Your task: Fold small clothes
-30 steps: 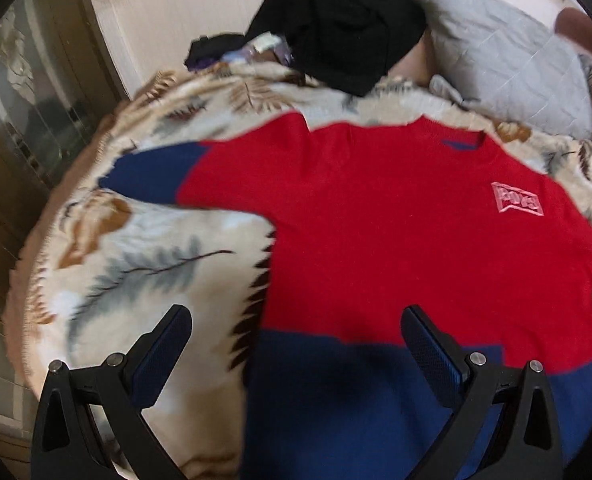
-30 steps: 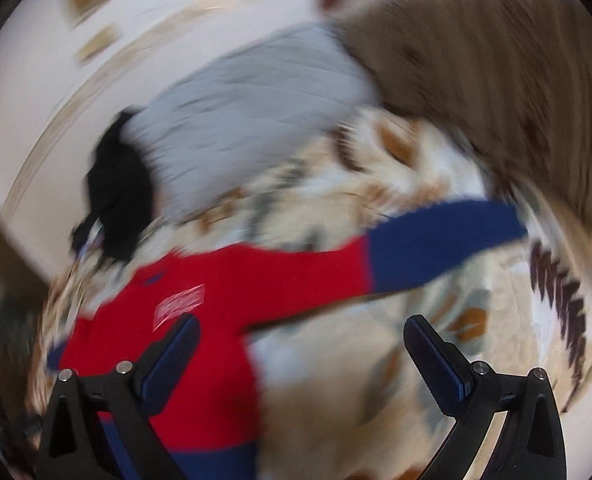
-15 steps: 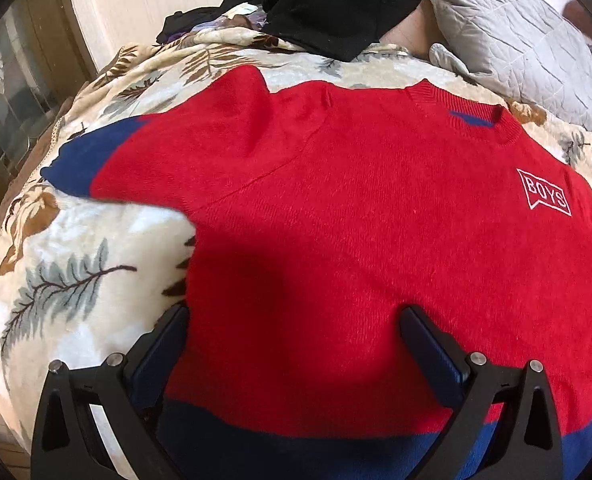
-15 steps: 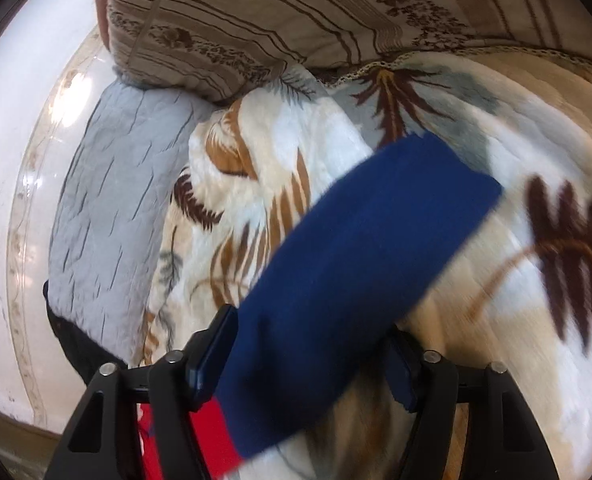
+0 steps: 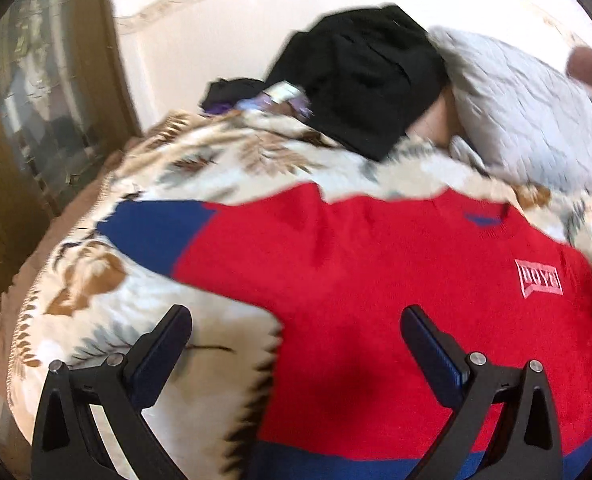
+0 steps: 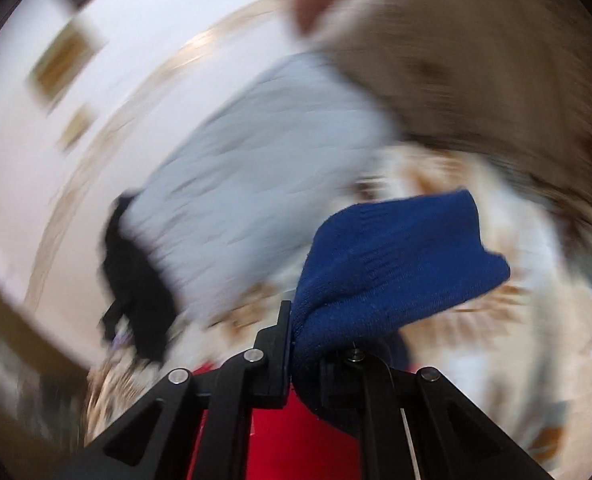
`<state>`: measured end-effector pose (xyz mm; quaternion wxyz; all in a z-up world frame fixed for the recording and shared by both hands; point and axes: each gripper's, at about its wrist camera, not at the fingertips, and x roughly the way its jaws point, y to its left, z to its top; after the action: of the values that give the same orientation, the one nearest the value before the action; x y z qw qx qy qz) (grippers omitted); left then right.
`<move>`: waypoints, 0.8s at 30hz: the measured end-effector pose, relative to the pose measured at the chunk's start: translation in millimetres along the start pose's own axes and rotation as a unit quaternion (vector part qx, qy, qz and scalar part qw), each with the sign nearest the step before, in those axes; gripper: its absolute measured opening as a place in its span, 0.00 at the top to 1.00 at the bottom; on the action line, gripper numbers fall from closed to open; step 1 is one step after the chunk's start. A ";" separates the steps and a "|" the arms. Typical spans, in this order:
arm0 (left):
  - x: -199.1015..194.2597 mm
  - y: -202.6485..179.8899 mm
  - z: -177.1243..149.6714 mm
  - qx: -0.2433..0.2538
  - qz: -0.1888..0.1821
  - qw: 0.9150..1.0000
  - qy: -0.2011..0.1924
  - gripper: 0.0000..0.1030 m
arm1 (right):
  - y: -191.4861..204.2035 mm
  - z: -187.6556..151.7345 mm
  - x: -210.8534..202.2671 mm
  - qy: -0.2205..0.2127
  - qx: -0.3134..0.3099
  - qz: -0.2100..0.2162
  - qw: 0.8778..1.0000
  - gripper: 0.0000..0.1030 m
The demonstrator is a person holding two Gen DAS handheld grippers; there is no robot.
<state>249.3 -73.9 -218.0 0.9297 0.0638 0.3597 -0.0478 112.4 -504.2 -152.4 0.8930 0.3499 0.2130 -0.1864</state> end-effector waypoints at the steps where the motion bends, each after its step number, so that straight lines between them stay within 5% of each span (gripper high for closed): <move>1: -0.1 7.6 2.2 -0.006 0.006 1.000 -0.006 0.00 | 29.6 -6.3 8.4 0.013 -0.023 0.019 0.999 0.90; 5: 0.8 41.3 9.1 -0.032 0.043 0.998 -0.021 0.00 | 129.8 -53.2 44.6 0.083 -0.087 0.098 0.988 0.90; 8: 2.0 68.2 14.0 -0.063 0.062 0.996 -0.027 0.00 | 193.7 -98.5 75.6 0.160 -0.135 0.157 0.965 0.86; 12: 3.4 96.8 15.5 -0.106 0.074 0.991 -0.029 0.00 | 233.8 -133.3 100.5 0.211 -0.204 0.167 0.941 0.86; 24: 17.7 95.7 22.1 -0.090 0.054 0.994 -0.015 0.00 | 108.6 -140.4 72.9 0.218 -0.124 0.087 0.964 0.85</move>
<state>289.9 16.4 -205.6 0.9383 -0.0019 0.3441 0.0343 190.9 -344.3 -223.7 0.8743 0.2860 0.3922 0.0006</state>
